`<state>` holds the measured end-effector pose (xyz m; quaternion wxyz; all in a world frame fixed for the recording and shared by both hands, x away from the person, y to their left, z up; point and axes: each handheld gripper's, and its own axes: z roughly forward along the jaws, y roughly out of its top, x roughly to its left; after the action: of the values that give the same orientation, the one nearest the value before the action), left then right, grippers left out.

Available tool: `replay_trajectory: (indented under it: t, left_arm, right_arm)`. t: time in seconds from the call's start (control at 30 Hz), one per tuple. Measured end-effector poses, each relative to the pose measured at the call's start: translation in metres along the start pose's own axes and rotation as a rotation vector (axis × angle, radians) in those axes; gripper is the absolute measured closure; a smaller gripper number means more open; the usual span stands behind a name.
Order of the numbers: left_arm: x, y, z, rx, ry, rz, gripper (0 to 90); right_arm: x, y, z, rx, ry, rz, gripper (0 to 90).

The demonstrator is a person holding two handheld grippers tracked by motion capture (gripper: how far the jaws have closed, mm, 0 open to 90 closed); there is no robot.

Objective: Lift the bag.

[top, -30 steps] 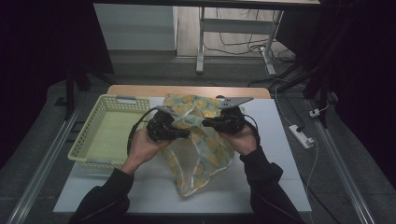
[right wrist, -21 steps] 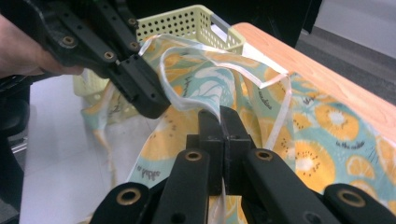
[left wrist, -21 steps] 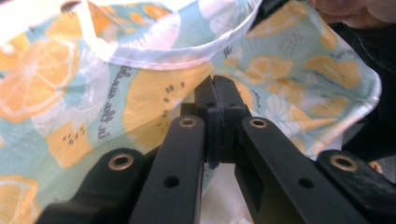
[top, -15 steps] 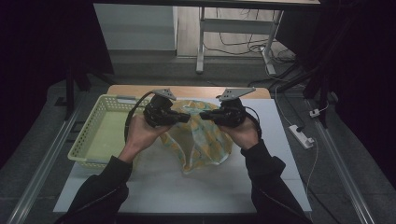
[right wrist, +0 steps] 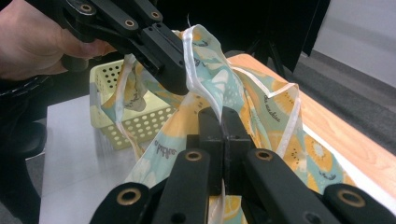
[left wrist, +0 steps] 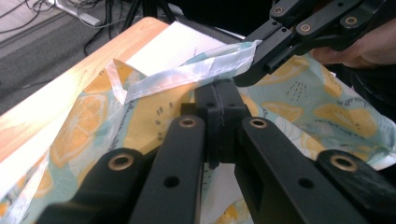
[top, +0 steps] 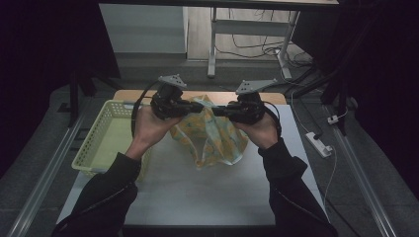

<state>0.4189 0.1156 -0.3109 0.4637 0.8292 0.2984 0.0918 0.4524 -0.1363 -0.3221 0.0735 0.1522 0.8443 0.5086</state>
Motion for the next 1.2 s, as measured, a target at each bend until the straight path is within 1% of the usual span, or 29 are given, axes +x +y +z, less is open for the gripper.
replay_trajectory:
  t: [0.03,0.17,0.2,0.43,0.57,0.7,0.77,0.83,0.9,0.93,1.0,1.07,1.2]
  left_arm:
    - [0.000,0.002,-0.001,-0.007,-0.005,-0.003,89.7]
    - [0.000,0.012,-0.008,-0.027,-0.002,0.001,89.7]
    - [0.000,0.014,-0.009,-0.028,0.008,0.007,89.7]
    - [0.000,0.033,-0.022,-0.049,0.034,0.016,89.7]
    - [0.001,0.043,-0.028,-0.053,0.062,0.020,89.7]
    - [0.002,0.050,-0.033,-0.072,0.081,0.022,89.7]
    - [0.003,0.052,-0.034,-0.087,0.093,0.031,89.7]
    - [0.006,0.053,-0.034,-0.109,0.090,0.032,89.6]
    - [0.010,0.050,-0.030,-0.110,0.085,0.035,89.6]
    - [0.011,0.048,-0.026,-0.101,0.088,0.040,89.5]
    - [0.015,0.041,-0.019,-0.095,0.090,0.041,89.5]
    - [0.021,0.035,-0.013,-0.088,0.081,0.031,89.5]
    - [0.026,0.023,0.000,-0.065,0.086,0.040,89.3]
  right_arm:
    - [0.000,0.003,-0.001,-0.001,-0.002,-0.004,89.5]
    - [0.001,0.013,-0.008,-0.016,-0.008,-0.013,89.5]
    - [0.001,0.016,-0.011,-0.020,-0.009,-0.014,89.5]
    - [0.002,0.033,-0.024,-0.036,-0.045,-0.034,89.5]
    - [0.002,0.043,-0.029,-0.041,-0.062,-0.041,89.5]
    - [0.004,0.051,-0.032,-0.049,-0.069,-0.048,89.6]
    - [0.006,0.055,-0.034,-0.056,-0.070,-0.054,89.6]
    - [0.007,0.057,-0.034,-0.060,-0.071,-0.058,89.6]
    - [0.009,0.057,-0.032,-0.064,-0.064,-0.053,89.6]
    - [0.009,0.056,-0.030,-0.056,-0.065,-0.053,89.5]
    - [0.008,0.049,-0.023,-0.036,-0.068,-0.051,89.5]
    - [0.004,0.041,-0.015,-0.029,-0.056,-0.035,89.5]
    - [-0.005,0.026,-0.002,-0.005,-0.055,-0.003,89.4]
